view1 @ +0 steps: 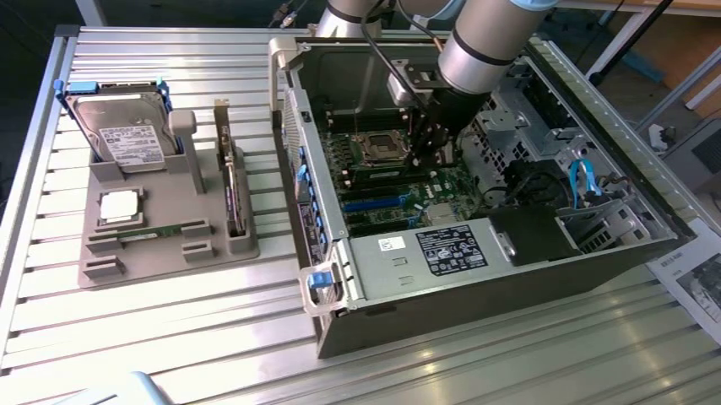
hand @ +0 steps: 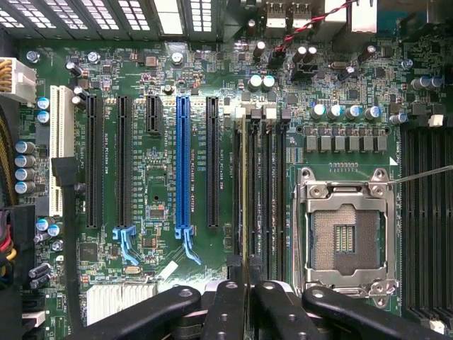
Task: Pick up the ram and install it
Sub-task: 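Insert the ram into the slot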
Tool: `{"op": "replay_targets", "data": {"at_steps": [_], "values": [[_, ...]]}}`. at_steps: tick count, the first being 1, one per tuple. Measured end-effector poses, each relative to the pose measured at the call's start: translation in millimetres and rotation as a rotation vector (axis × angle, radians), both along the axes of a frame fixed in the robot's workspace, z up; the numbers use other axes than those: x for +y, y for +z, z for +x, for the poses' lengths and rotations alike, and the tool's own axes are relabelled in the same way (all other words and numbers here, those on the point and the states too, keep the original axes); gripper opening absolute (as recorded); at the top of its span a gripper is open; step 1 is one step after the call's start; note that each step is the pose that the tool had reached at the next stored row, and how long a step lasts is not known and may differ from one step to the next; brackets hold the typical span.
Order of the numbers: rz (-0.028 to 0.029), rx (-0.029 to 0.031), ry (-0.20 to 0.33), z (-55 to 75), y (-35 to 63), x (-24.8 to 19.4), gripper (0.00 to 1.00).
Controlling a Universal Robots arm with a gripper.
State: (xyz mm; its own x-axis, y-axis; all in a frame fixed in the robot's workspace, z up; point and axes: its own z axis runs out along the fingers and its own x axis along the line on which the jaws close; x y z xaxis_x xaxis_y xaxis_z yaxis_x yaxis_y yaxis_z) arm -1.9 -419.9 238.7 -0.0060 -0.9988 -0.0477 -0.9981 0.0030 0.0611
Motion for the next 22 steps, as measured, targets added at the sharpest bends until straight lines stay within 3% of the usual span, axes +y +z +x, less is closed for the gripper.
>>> {"op": "replay_targets", "data": {"at_steps": [22], "values": [[0.0, 0.0, 0.0, 0.9, -2.2, -0.8, 0.12]]}}
